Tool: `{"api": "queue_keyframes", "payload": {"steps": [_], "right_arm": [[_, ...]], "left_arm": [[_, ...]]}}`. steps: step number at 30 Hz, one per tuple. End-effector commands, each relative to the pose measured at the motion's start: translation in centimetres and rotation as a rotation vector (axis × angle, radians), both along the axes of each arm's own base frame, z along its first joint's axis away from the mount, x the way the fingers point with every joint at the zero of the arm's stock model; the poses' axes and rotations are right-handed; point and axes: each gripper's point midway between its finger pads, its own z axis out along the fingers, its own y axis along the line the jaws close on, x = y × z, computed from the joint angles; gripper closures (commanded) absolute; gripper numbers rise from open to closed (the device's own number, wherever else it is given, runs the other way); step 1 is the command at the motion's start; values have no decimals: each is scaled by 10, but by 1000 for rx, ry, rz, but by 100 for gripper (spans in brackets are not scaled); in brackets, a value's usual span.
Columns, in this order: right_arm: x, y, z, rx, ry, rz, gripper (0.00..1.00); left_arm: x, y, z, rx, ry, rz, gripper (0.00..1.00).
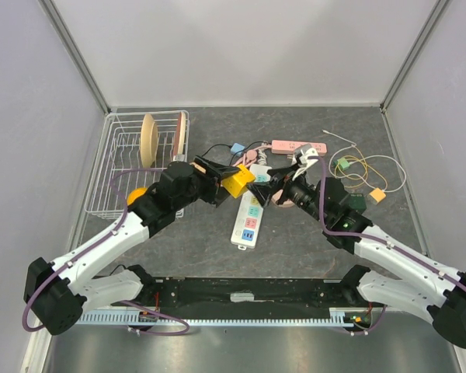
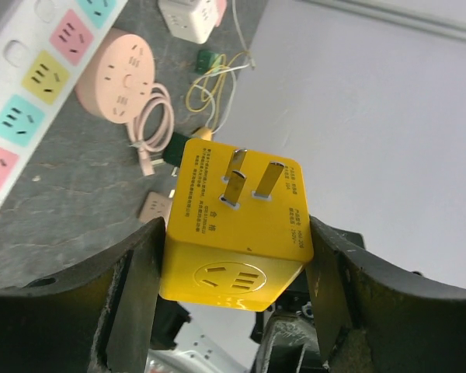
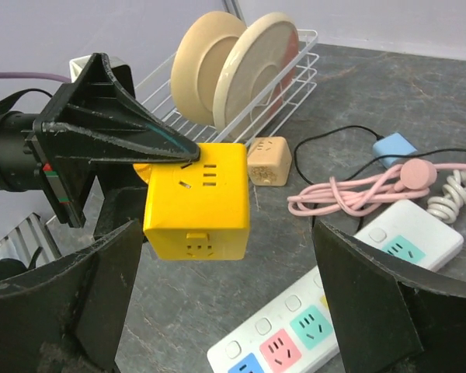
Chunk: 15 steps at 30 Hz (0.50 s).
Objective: Insert the plug
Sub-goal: Pick up the plug from the center of the board.
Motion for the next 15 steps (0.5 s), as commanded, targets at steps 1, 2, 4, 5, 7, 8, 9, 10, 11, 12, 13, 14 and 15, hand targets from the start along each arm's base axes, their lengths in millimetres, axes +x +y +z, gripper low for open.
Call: {"api": "queue_keyframes", "payload": {"steps": [1,2,4,5,7,8,9,10,11,12,13,14,15], "right_arm": [[-3,13,30,101,-75,59,2],[-3,15,34,115,-84,66,2],[-2,19,34,120,-84,77,2],[-1,20,36,126,-91,79,2],[3,22,35,123,-87,74,2],[6,22,36,128,-93,62,2],[7,23,36,127,-97,62,2],[9,24,36,129,-99,59,2],[12,24,38,130,-102,49,2],[15,26,37,126,-103,46,2],[16,27,38,126,-107,43,2],[18,28,39,129,-113,38,2],[21,28,40,131,-113,30,2]], "left_arm": [[17,3,51,-201,-61,111,87],[19,3,52,-210,-58,120,87],[21,3,55,-226,-59,130,87],[21,3,56,-234,-53,134,87],[24,2,66,-267,-74,136,87],[25,1,67,-276,-71,139,87],[25,0,67,-280,-71,139,87],[26,-1,70,-286,-75,139,87],[27,-1,71,-294,-72,140,87],[28,-2,73,-300,-74,140,87],[28,-3,73,-303,-71,137,87],[29,-3,75,-313,-77,136,87],[28,-4,75,-316,-74,133,87]]}}
